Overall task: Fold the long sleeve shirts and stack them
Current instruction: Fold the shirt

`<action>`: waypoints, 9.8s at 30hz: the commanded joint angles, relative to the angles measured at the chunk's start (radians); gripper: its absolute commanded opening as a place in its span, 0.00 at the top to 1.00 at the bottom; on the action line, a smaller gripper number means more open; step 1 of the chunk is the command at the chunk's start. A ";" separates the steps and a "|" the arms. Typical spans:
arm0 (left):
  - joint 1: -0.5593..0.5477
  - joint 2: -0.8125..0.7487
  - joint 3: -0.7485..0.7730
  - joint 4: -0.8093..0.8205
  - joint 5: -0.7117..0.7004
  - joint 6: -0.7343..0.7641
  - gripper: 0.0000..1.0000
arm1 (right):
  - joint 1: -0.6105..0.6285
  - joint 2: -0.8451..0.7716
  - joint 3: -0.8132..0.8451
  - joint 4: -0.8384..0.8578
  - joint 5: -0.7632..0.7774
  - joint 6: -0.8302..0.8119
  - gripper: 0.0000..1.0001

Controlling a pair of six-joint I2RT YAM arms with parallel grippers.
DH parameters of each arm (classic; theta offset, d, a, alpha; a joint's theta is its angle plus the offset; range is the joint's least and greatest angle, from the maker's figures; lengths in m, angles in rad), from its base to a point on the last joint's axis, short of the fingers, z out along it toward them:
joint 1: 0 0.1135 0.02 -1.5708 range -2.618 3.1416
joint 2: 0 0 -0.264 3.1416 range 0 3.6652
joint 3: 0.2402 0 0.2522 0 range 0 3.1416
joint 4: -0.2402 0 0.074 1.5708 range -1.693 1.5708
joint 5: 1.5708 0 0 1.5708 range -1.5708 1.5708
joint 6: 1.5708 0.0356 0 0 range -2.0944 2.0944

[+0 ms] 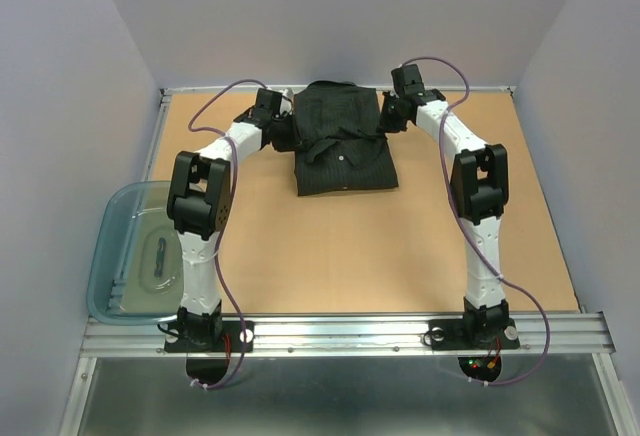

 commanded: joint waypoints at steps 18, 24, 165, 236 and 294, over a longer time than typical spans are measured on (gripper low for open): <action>0.006 -0.173 0.101 0.164 -0.095 0.070 0.17 | -0.006 -0.216 0.066 0.095 0.162 -0.078 0.18; 0.004 -0.336 0.006 0.164 -0.167 0.070 0.12 | -0.006 -0.364 -0.127 0.123 0.066 -0.097 0.19; -0.325 -0.206 -0.083 0.088 -0.596 0.749 0.98 | 0.007 -0.941 -1.152 0.592 -0.284 0.124 0.25; -0.055 -0.270 -0.578 0.405 -0.017 -0.143 0.08 | -0.009 -0.333 -0.975 0.675 -0.240 0.071 0.44; -0.181 -0.479 -0.693 0.329 -0.026 0.033 0.36 | 0.020 -0.565 -1.017 0.589 -0.201 -0.054 0.58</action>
